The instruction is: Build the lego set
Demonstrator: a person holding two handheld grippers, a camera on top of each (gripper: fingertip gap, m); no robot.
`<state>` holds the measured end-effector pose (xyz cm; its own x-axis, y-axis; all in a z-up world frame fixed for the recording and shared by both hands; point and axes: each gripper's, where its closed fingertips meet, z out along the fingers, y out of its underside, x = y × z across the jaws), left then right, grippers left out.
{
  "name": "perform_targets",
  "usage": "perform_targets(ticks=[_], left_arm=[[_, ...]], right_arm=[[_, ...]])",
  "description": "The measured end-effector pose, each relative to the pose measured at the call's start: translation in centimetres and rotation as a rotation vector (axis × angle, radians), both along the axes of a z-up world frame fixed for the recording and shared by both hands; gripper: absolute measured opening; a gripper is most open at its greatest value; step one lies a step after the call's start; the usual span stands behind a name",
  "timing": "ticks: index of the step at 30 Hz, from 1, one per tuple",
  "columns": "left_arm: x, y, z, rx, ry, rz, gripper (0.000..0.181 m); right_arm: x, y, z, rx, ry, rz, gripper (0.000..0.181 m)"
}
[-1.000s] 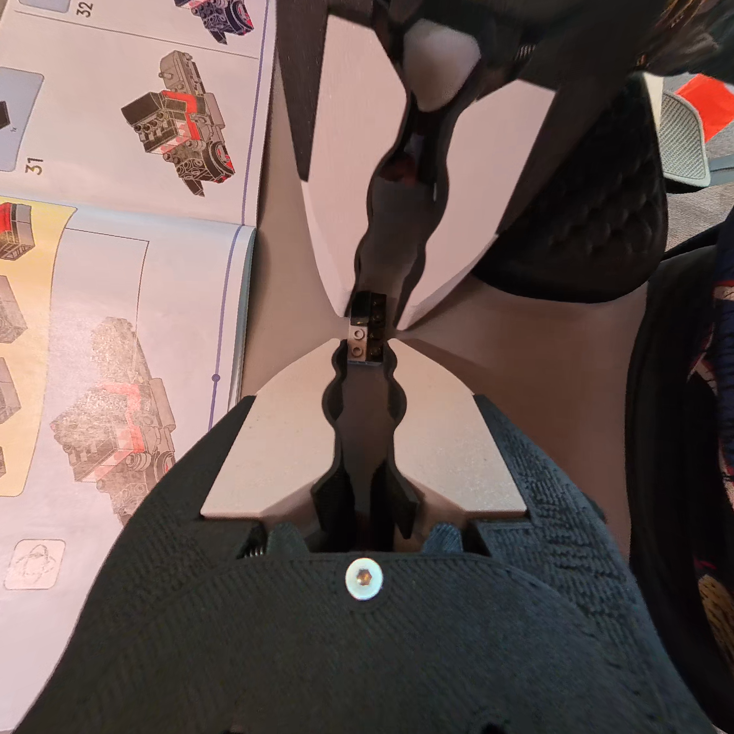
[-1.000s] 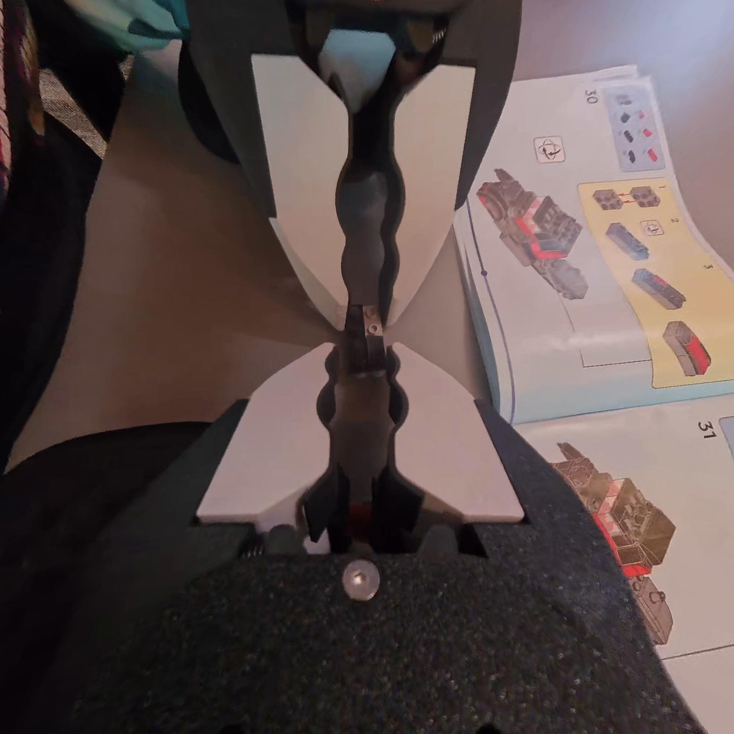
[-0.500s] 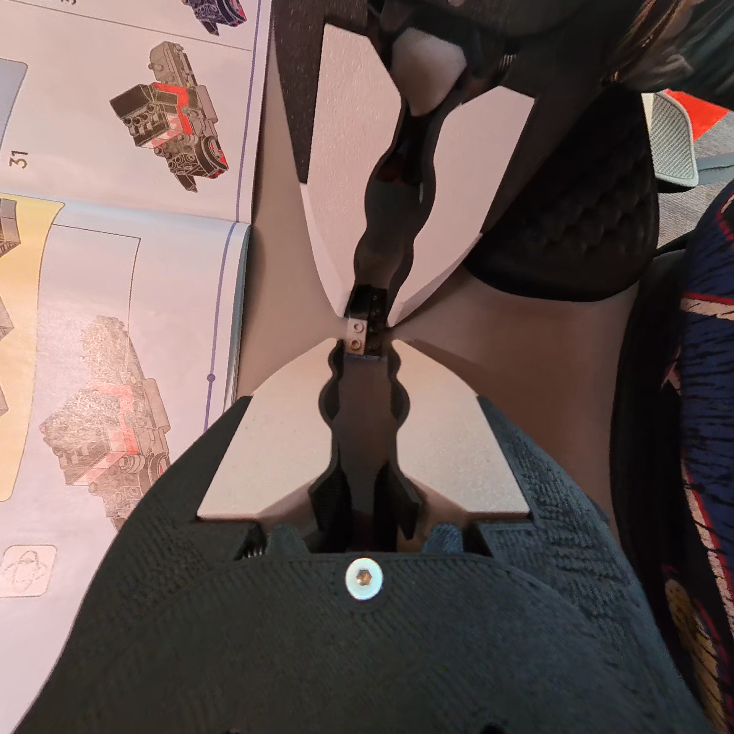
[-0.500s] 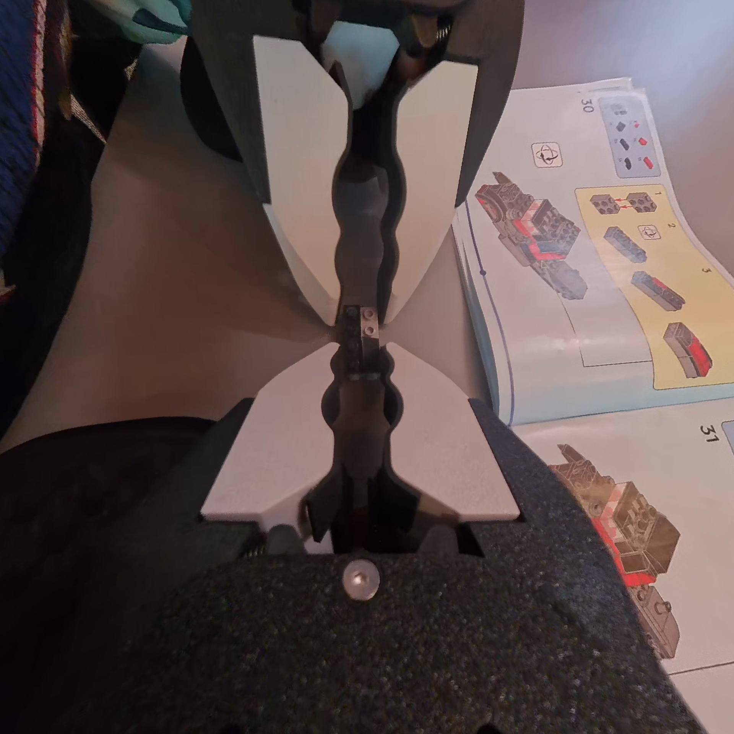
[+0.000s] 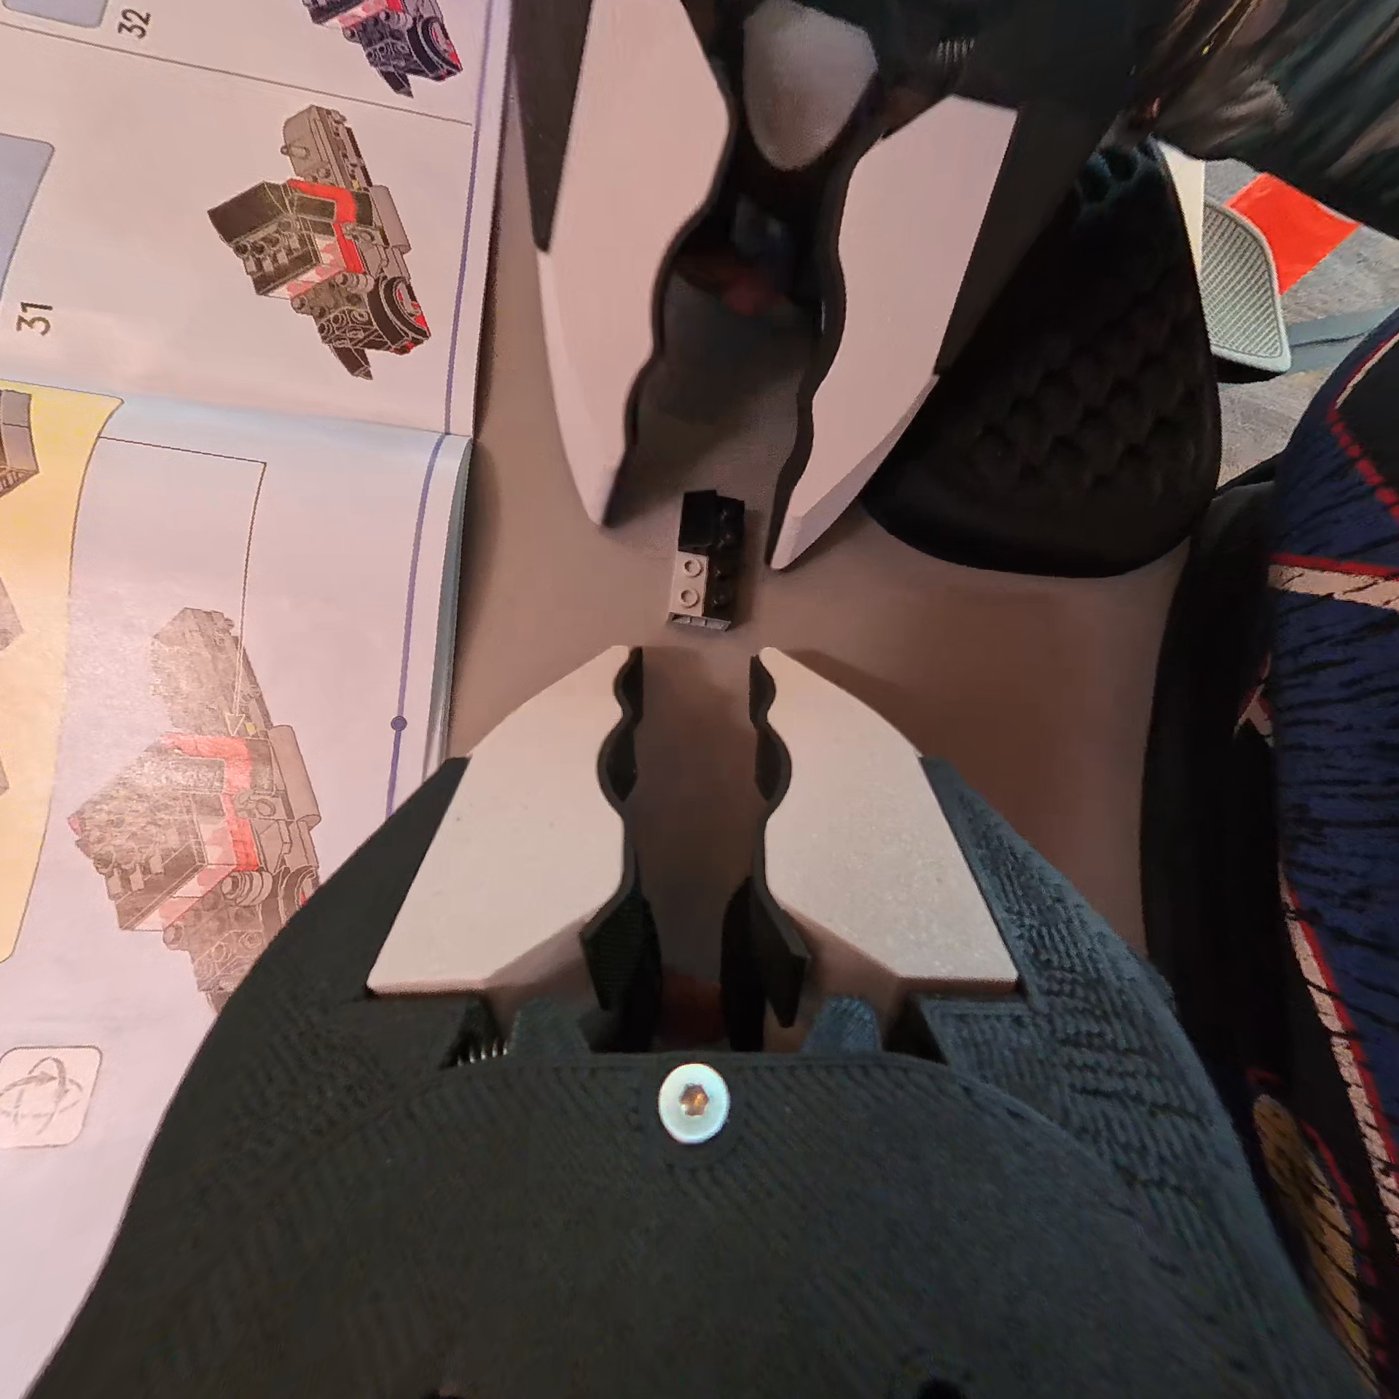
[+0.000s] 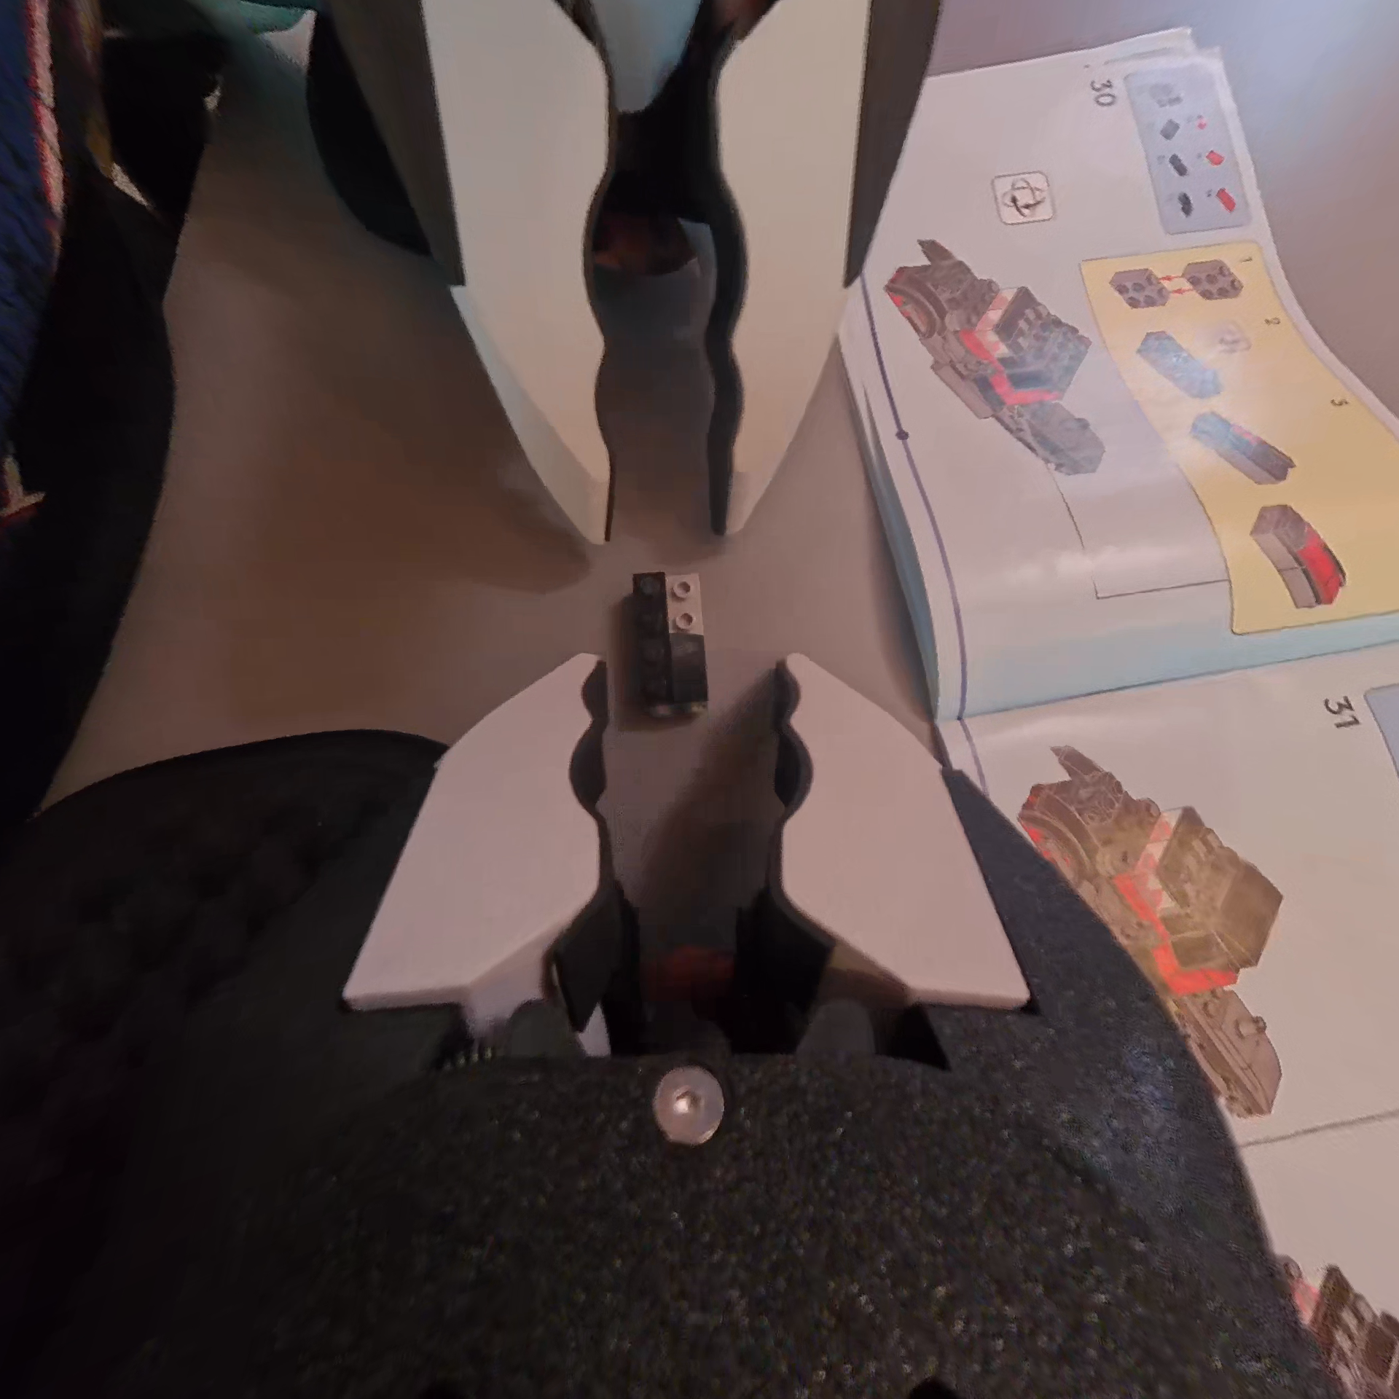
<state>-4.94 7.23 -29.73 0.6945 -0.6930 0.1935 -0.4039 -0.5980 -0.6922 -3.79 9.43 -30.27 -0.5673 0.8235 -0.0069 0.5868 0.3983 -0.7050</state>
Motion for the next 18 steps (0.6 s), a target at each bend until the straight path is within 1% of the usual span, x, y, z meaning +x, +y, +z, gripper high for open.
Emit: perform_targets(ticks=[3,6,9,10,11,12,13,15,16,18], left_arm=[[0.1,-0.1,-0.2,-0.004,0.011,-0.009,0.025],[0.0,-0.1,-0.2,-0.009,0.011,-0.004,0.025],[0.0,0.0,-0.3,-0.016,0.014,-0.002,0.023],[0.0,0.0,-0.3,-0.015,0.017,-0.001,0.022],[0.0,0.0,-0.3,-0.012,0.02,0.0,0.021],[0.0,0.0,-0.3,-0.008,0.025,0.0,0.021],[0.0,0.0,-0.4,-0.003,0.03,0.001,0.02],[-0.1,0.0,-0.4,0.006,0.042,0.002,0.02],[-0.1,0.0,-0.4,0.009,0.046,0.002,0.02],[-0.1,0.0,-0.4,0.014,0.051,0.0,0.02]], right_arm=[[0.1,0.2,0.8,-0.014,0.021,-0.026,0.047],[0.0,0.3,2.9,-0.042,0.099,-0.067,0.049],[0.5,0.8,5.6,-0.06,0.147,-0.141,0.048],[0.9,0.9,6.8,-0.058,0.166,-0.16,0.042],[1.2,0.8,8.5,-0.052,0.215,-0.162,0.028],[1.7,0.5,10.8,-0.044,0.295,-0.148,0.01],[2.4,0.2,13.2,-0.032,0.386,-0.127,0.001],[3.9,0.4,17.3,-0.006,0.523,-0.142,0.0],[4.7,0.8,18.6,0.007,0.552,-0.166,0.0],[6.2,2.1,19.6,0.046,0.568,-0.232,0.002]])
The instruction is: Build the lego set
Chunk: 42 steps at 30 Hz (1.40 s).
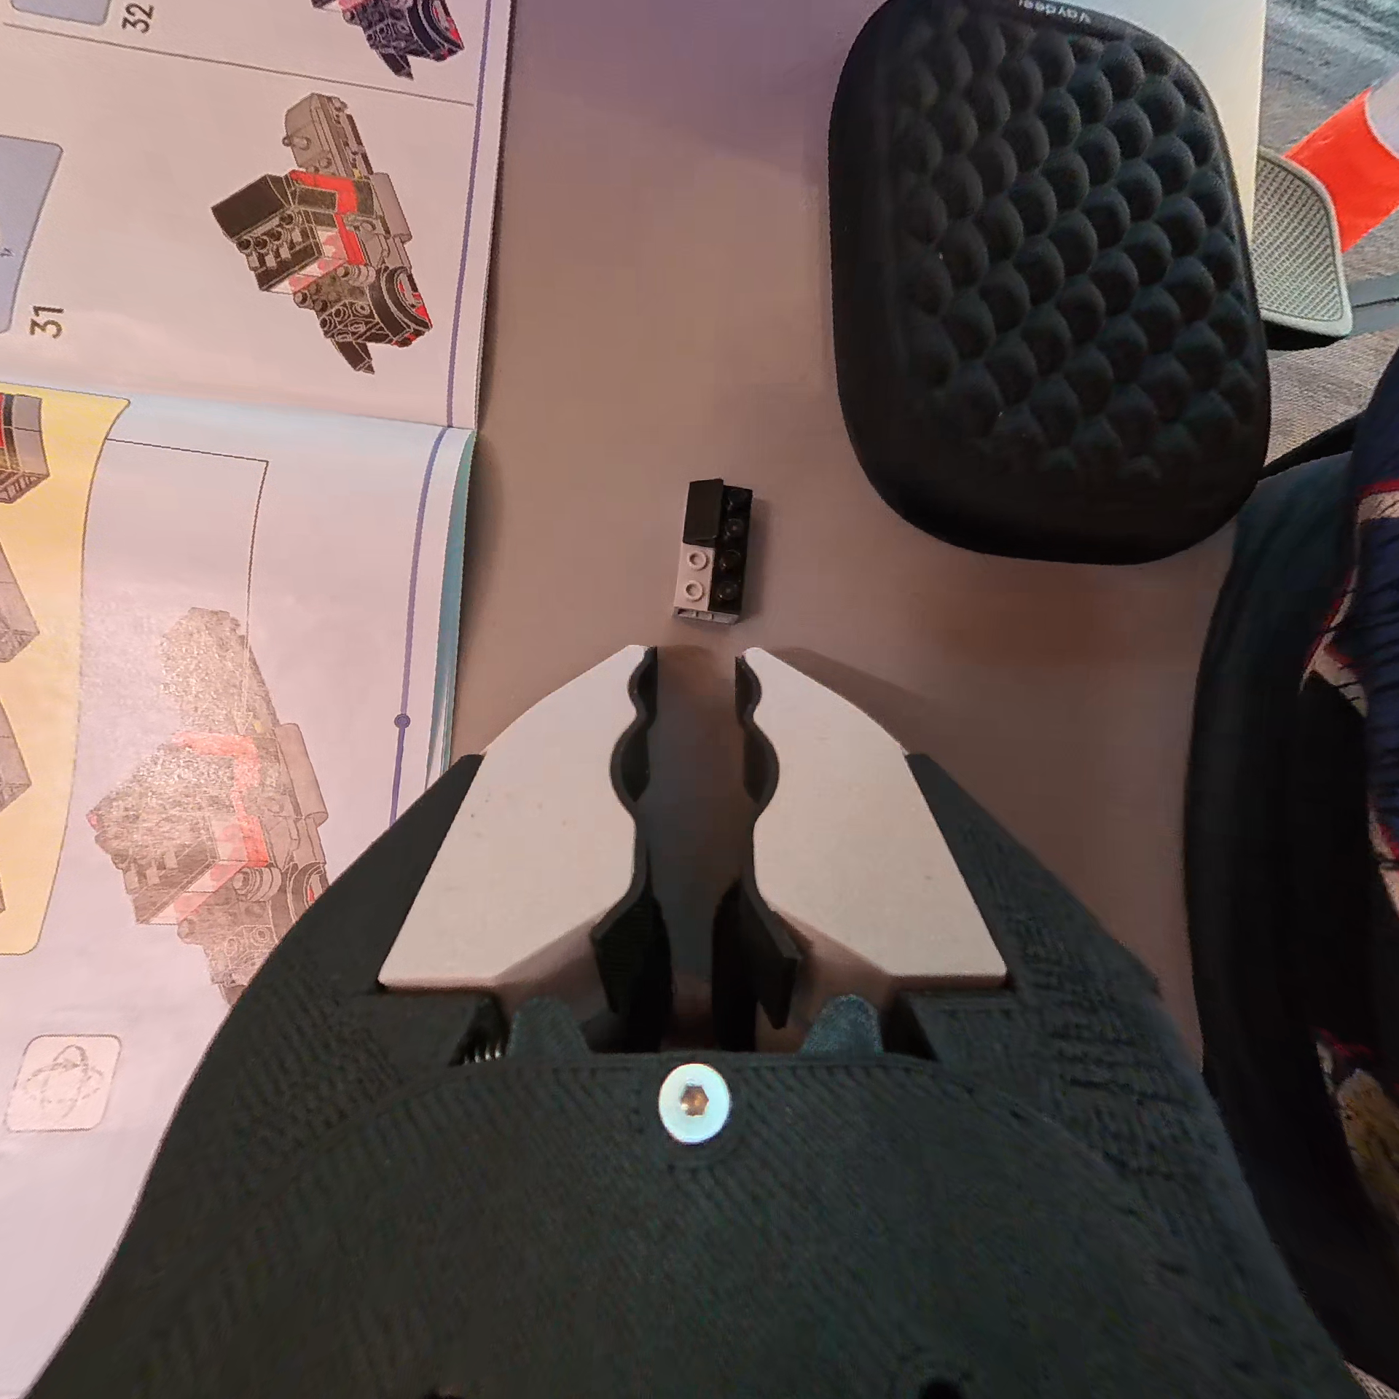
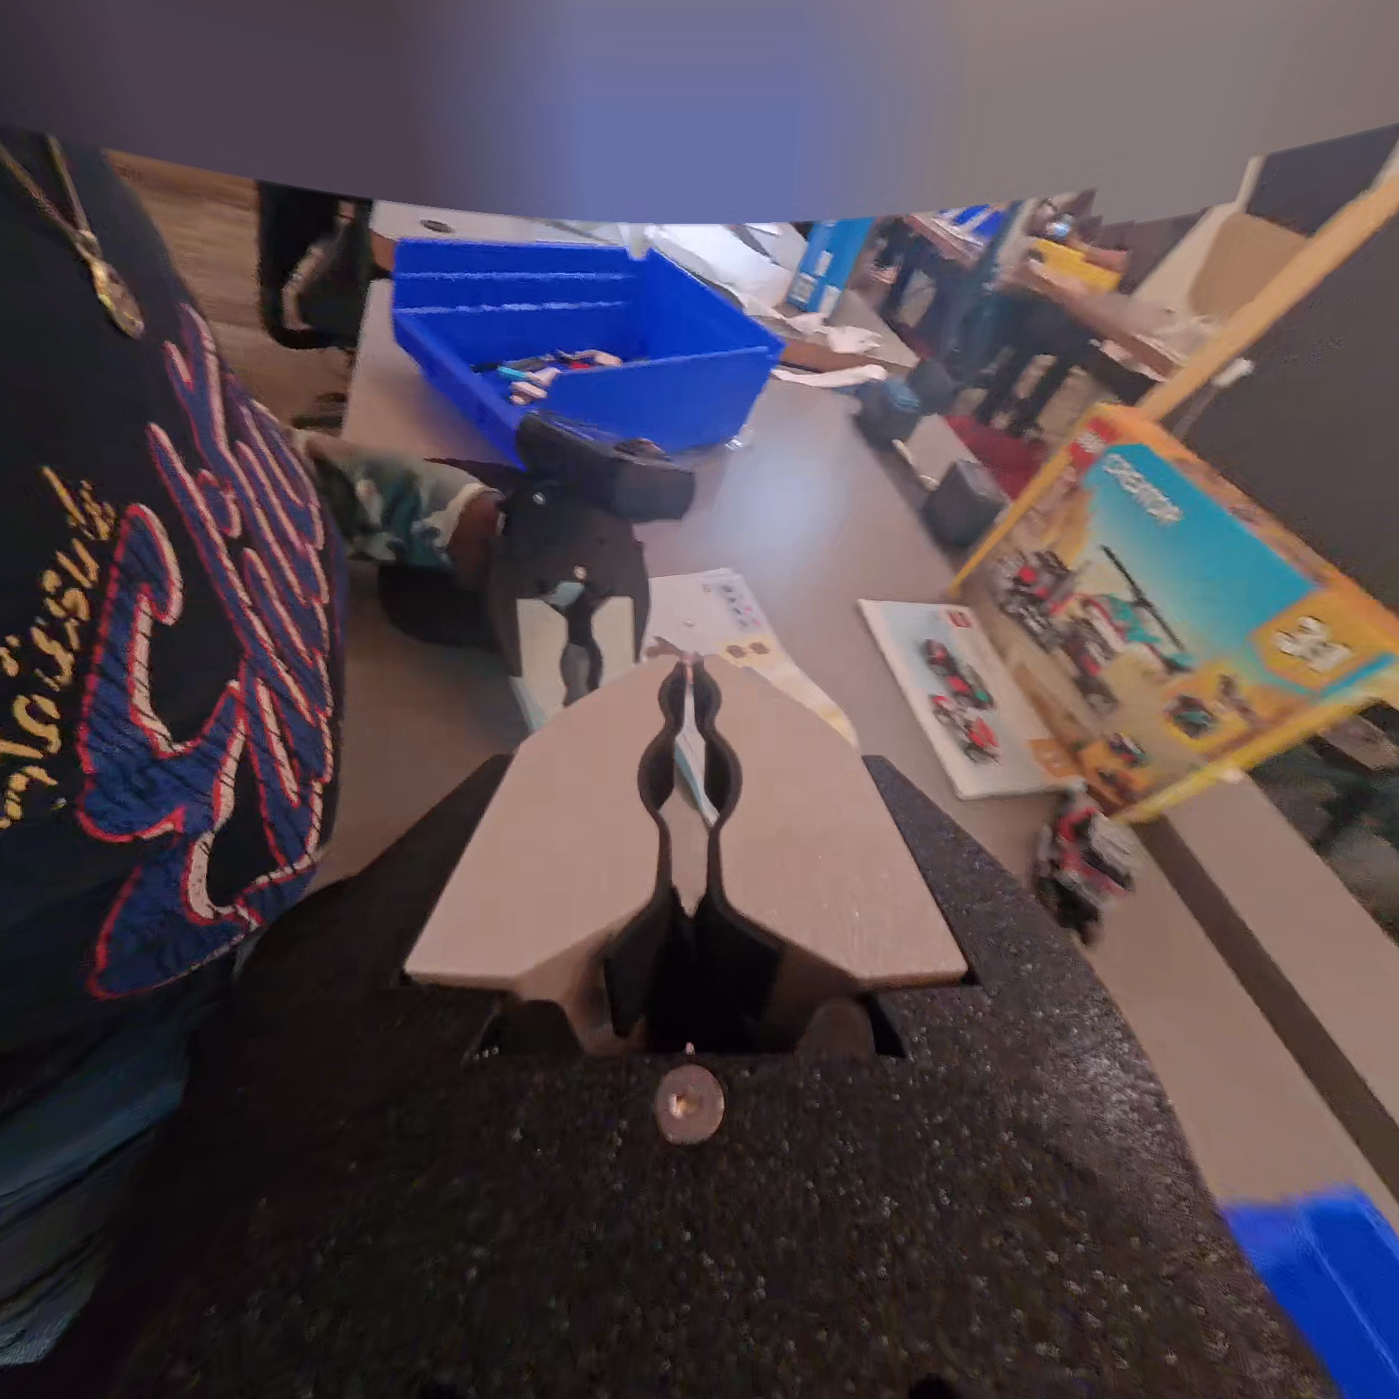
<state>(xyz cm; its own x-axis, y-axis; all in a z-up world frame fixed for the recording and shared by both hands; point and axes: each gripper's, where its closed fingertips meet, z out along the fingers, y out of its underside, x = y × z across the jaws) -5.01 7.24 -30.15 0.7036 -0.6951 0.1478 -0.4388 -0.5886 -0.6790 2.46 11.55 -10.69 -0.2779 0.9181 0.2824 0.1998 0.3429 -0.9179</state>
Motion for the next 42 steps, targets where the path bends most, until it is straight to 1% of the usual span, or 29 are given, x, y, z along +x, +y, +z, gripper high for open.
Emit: perform_targets(ticks=[3,5,6,8,10,11,13,16,18,20,22,23,24,26,28,30,32,34,38,40,42], left_arm=[[0.0,0.0,0.0,0.001,0.002,0.001,0.02],[0.0,0.0,0.0,0.003,0.005,0.0,0.02],[0.0,0.0,0.0,0.006,0.009,0.0,0.02],[0.0,0.0,0.0,0.014,0.018,-0.001,0.019],[0.0,0.0,-0.1,0.019,0.025,0.0,0.019],[0.0,0.0,-0.1,0.019,0.025,0.001,0.019],[0.0,0.0,-0.1,0.016,0.024,0.003,0.018],[0.0,0.0,0.0,0.007,0.016,0.004,0.018],[0.0,0.0,0.0,0.002,0.012,0.005,0.018],[0.0,0.0,0.0,0.004,0.015,0.006,0.018],[0.0,0.0,-0.1,0.014,0.028,0.004,0.018],[0.0,0.0,-0.1,0.021,0.036,0.003,0.017],[0.0,0.0,-0.1,0.028,0.043,0.003,0.017],[0.0,0.0,-0.1,0.037,0.055,0.004,0.016],[0.0,0.0,-0.1,0.038,0.058,0.005,0.017],[0.0,0.0,-0.1,0.039,0.06,0.005,0.016],[-0.1,0.0,-0.2,0.045,0.065,0.006,0.016],[-0.1,0.0,-0.2,0.049,0.071,0.008,0.015],[-0.1,0.1,-0.2,0.063,0.084,0.011,0.014],[-0.1,0.1,-0.2,0.069,0.088,0.01,0.014],[-0.1,0.1,-0.2,0.07,0.089,0.01,0.014]], right_arm=[[2.5,1.8,-0.8,0.05,-0.058,-0.093,0.011],[4.8,2.3,-0.4,0.084,-0.061,-0.115,0.002],[6.0,2.6,0.6,0.091,-0.019,-0.137,0.001],[8.5,4.1,3.1,0.094,0.09,-0.238,0.001],[11.4,6.5,4.9,0.101,0.17,-0.4,0.003],[12.8,7.9,5.0,0.097,0.17,-0.488,0.005],[15.3,10.0,3.7,0.082,0.094,-0.612,0.013],[18.2,12.8,0.2,0.005,-0.075,-0.76,0.02],[19.4,14.0,-2.1,-0.037,-0.164,-0.805,0.024],[20.4,15.1,-3.7,-0.066,-0.219,-0.849,0.026],[21.6,16.2,-4.4,-0.079,-0.235,-0.902,0.026],[22.2,16.5,-4.5,-0.083,-0.23,-0.922,0.013],[22.5,16.4,-4.7,-0.098,-0.232,-0.907,0.0],[22.3,15.6,-5.4,-0.132,-0.248,-0.832,0.0],[22.2,16.2,-6.0,-0.11,-0.24,-0.846,0.0],[22.4,17.0,-7.2,-0.134,-0.273,-0.877,0.004],[23.3,17.4,-8.8,-0.173,-0.357,-0.913,0.016],[24.3,17.8,-9.8,-0.205,-0.403,-0.957,0.02],[26.7,18.4,-12.2,-0.287,-0.525,-1.065,0.021],[27.1,18.2,-13.2,-0.336,-0.565,-1.08,0.02],[27.0,17.9,-14.0,-0.368,-0.597,-1.061,0.02]])
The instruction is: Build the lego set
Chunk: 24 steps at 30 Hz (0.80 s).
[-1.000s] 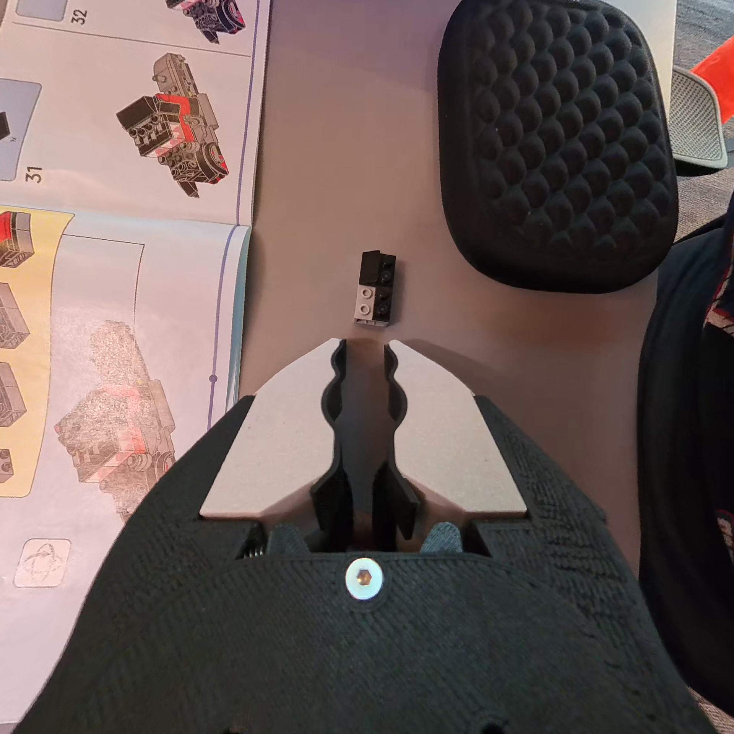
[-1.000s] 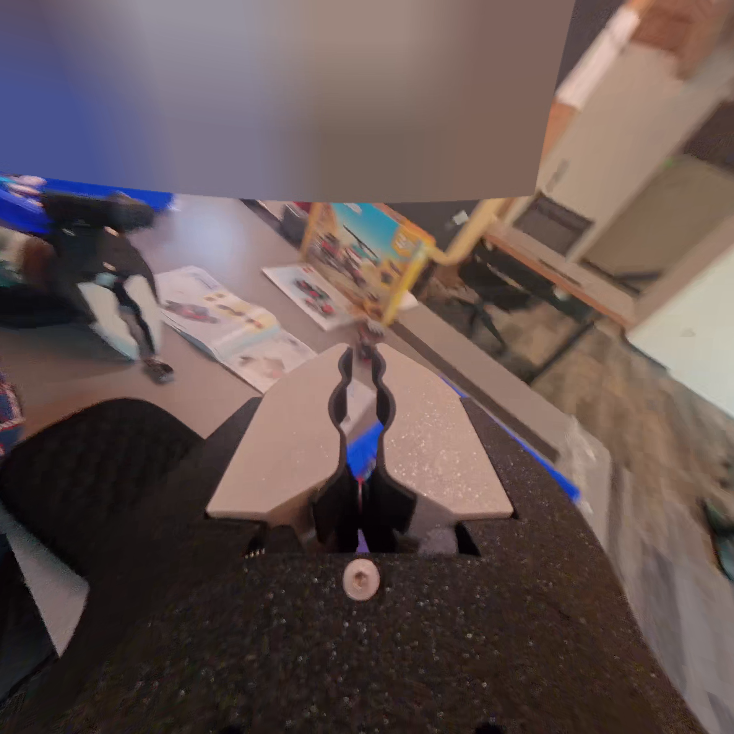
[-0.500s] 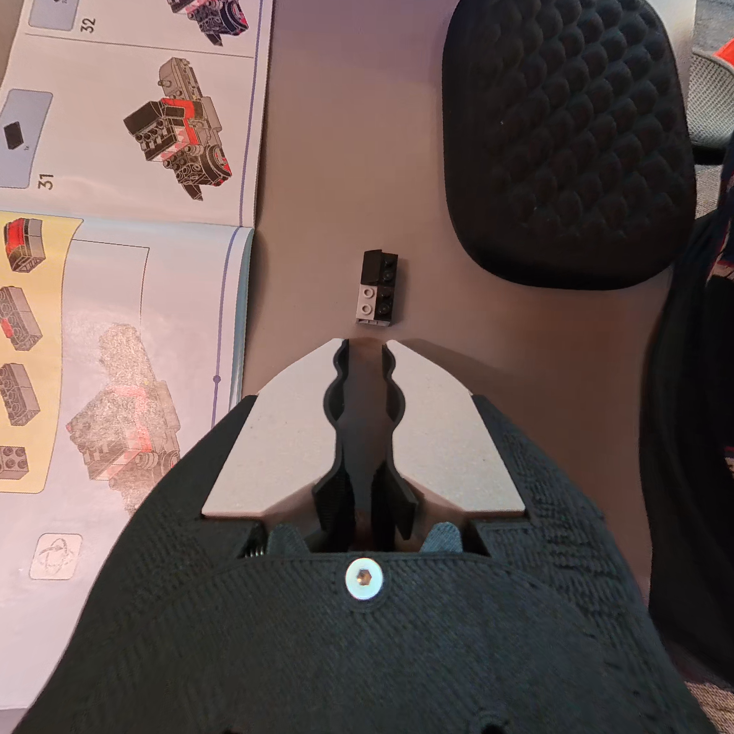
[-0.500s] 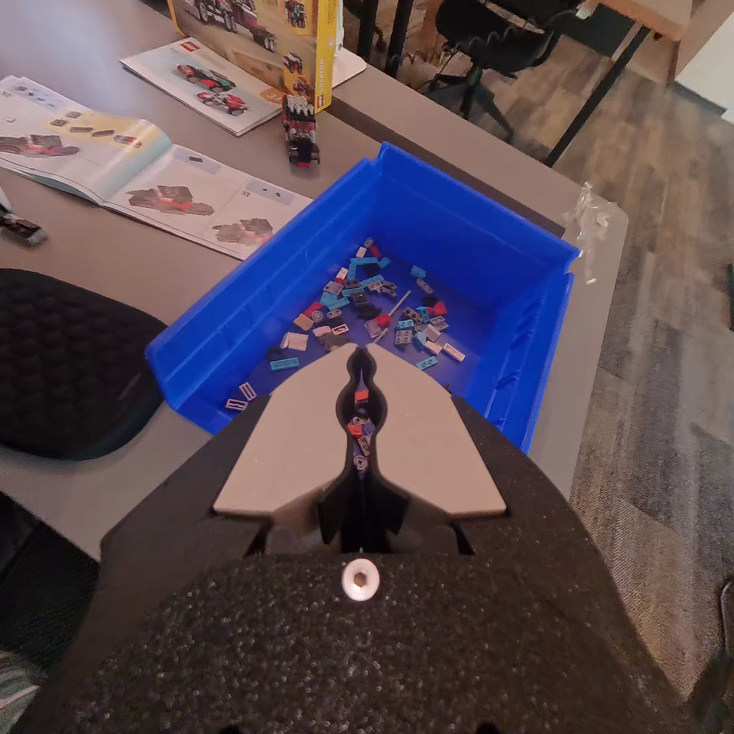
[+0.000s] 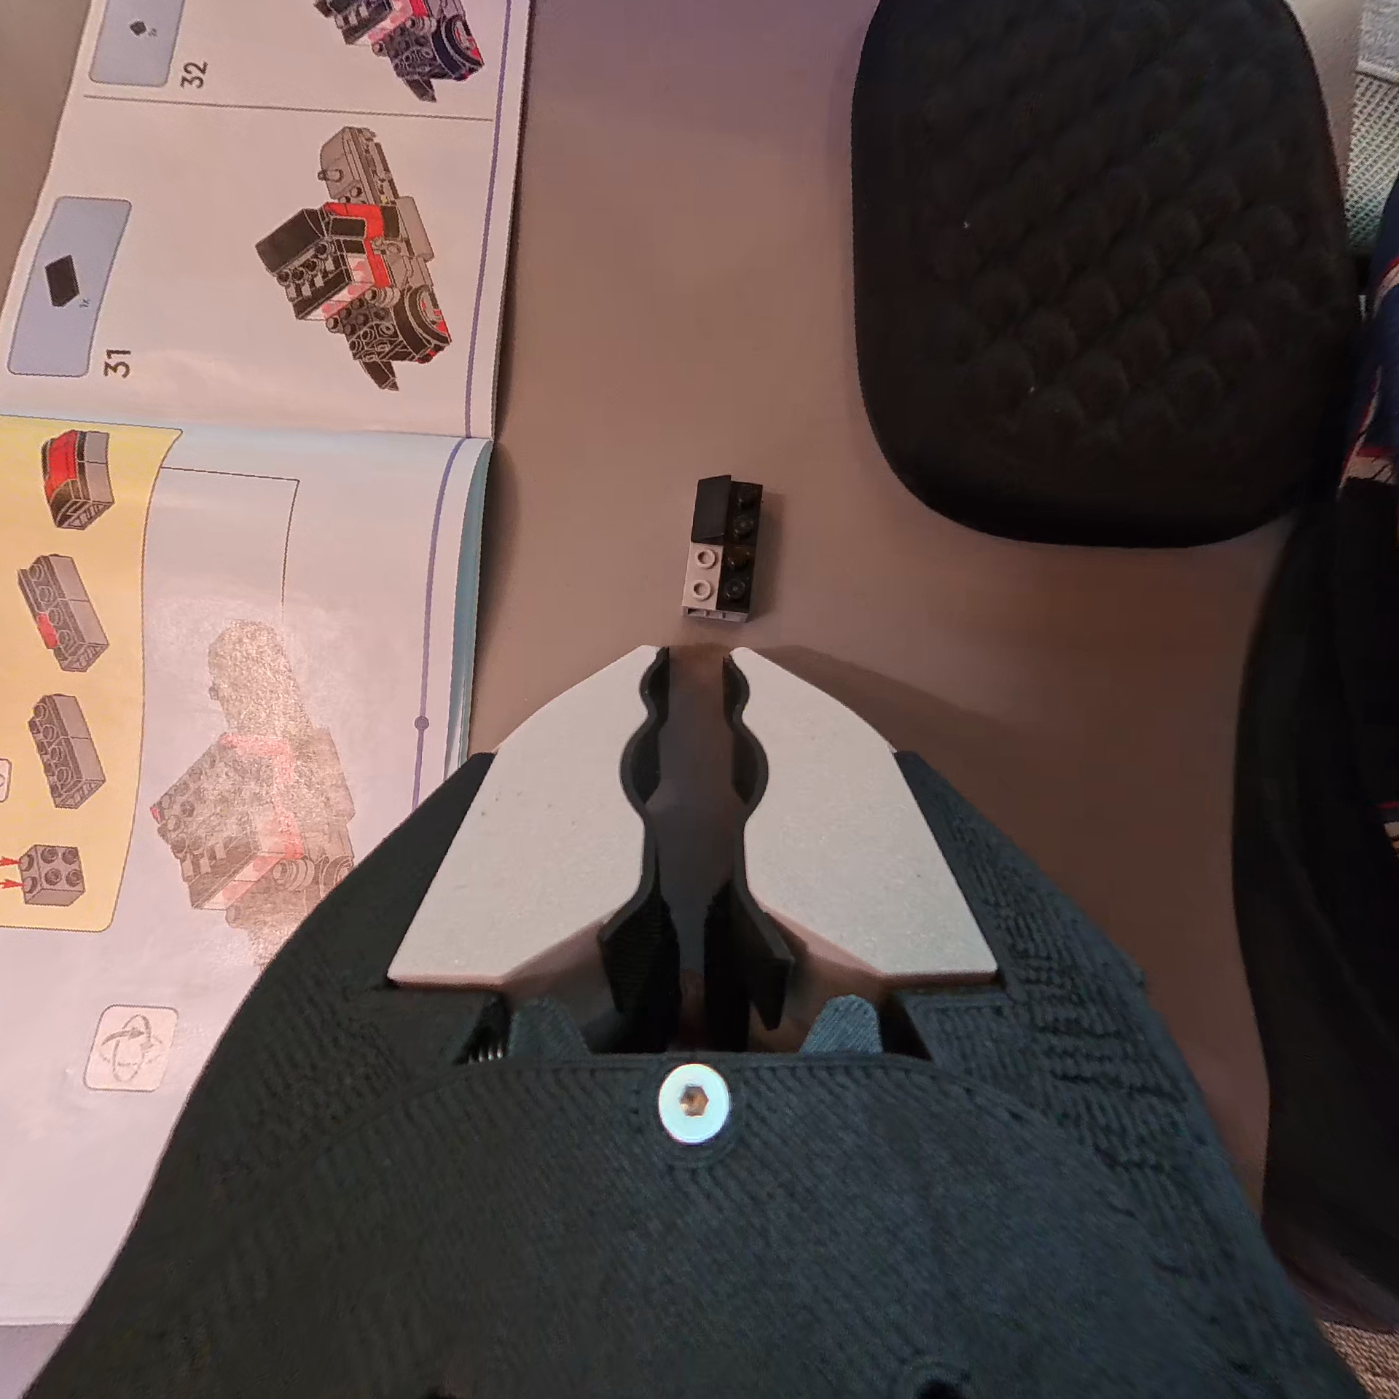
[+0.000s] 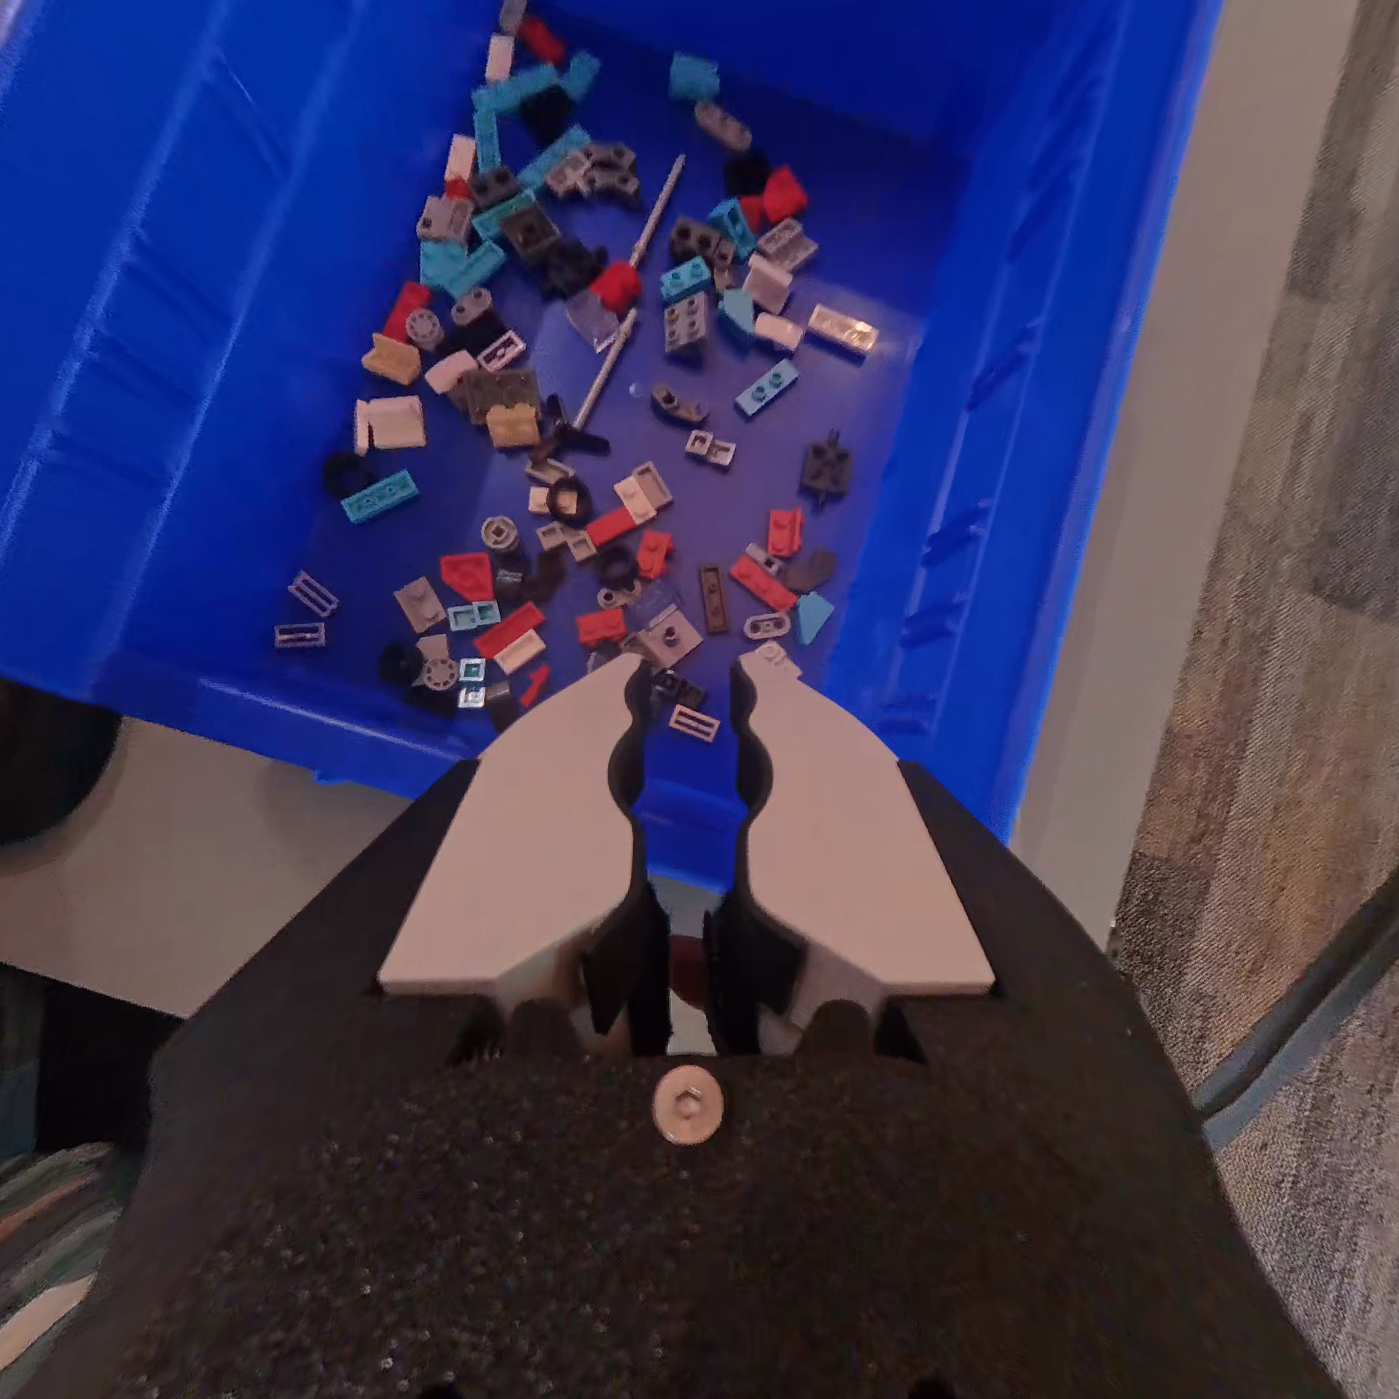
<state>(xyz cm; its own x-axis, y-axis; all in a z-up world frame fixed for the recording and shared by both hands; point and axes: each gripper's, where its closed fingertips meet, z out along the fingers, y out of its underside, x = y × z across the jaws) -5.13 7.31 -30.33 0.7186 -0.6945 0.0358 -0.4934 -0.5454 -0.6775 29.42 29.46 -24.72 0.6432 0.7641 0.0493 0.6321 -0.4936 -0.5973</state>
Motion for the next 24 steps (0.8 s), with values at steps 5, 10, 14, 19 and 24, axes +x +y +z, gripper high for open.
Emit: perform_targets(ticks=[5,10,14,19,24], left_arm=[[0.0,0.0,0.0,-0.003,-0.004,0.001,0.014],[0.0,0.0,0.0,0.01,0.006,0.0,0.014],[0.0,0.0,0.0,0.023,0.016,-0.003,0.014],[-0.1,0.0,0.0,0.023,0.016,-0.002,0.014],[-0.1,0.0,0.0,0.028,0.02,-0.003,0.013]], right_arm=[[-0.4,-1.1,-1.1,-0.078,-0.027,0.048,0.019],[-0.7,-1.6,-1.7,-0.122,-0.036,0.062,0.018],[-1.2,-2.3,-2.0,-0.158,-0.029,0.094,0.016],[-0.1,-1.8,-1.8,-0.128,-0.06,0.039,0.016],[2.0,0.8,2.7,0.15,-0.025,-0.131,0.016]])
